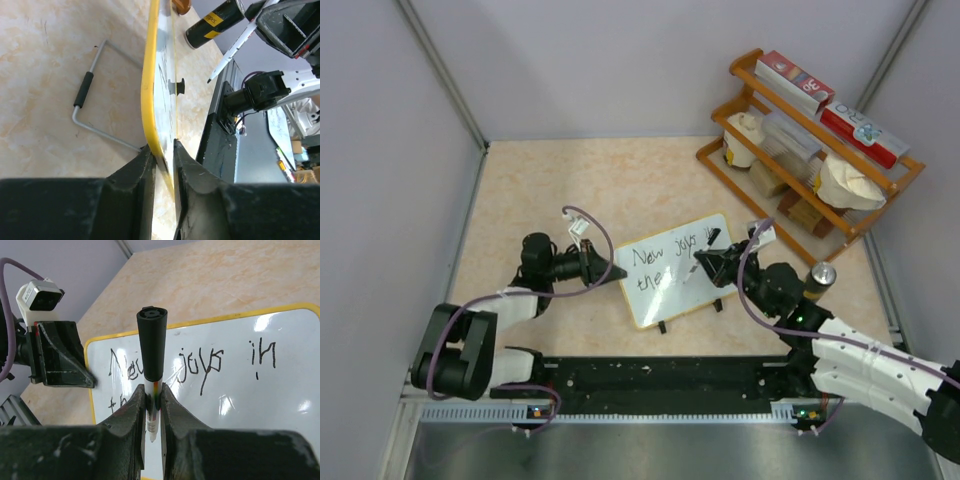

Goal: Write a sentence on the whiteboard
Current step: Pass from the right arm to the left

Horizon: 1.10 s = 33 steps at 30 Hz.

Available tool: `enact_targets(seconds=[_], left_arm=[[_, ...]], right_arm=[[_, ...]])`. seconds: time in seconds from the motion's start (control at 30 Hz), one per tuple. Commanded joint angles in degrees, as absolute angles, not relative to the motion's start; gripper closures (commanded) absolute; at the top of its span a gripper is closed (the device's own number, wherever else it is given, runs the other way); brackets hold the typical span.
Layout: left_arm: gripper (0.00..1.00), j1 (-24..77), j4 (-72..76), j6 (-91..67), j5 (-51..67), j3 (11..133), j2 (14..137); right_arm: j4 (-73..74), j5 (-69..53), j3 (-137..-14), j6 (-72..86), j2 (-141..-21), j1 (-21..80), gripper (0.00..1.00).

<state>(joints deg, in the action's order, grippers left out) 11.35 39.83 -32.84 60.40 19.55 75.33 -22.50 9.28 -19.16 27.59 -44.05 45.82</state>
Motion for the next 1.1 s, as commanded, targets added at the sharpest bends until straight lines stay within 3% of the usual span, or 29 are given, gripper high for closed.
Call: enact_targets(seconds=[0.0, 0.13, 0.27, 0.47, 0.63, 0.8, 1.07], left_arm=[[0.65, 11.7, 37.1, -29.4, 59.6, 19.2, 68.2], [0.38, 11.7, 28.9, -27.6, 56.4, 19.3, 61.7], [0.27, 11.7, 23.0, -26.0, 52.9, 18.8, 54.4], [0.24, 12.9, 5.8, -22.0, 41.6, 21.9, 39.6], [0.16, 20.7, 3.3, -22.6, 35.6, 25.9, 31.9], [0.15, 30.6, 6.8, -24.0, 35.0, 32.9, 38.0], [0.16, 43.6, 11.2, -21.5, 34.2, 44.4, 58.8]], right_arm=[[-22.1, 8.3, -20.3, 27.9, -41.7, 45.4, 1.00], [-21.0, 8.0, -20.6, 27.9, -40.7, 45.4, 1.00], [-20.1, 7.6, -20.7, 27.9, -39.6, 45.4, 1.00], [-18.2, 5.9, -21.9, 28.4, -37.4, 45.4, 1.00], [-17.3, 2.2, -23.4, 30.9, -35.6, 45.4, 1.00], [-18.1, -2.1, -24.2, 35.1, -34.2, 45.4, 1.00], [-20.7, -5.2, -24.8, 40.0, -34.0, 45.4, 1.00]])
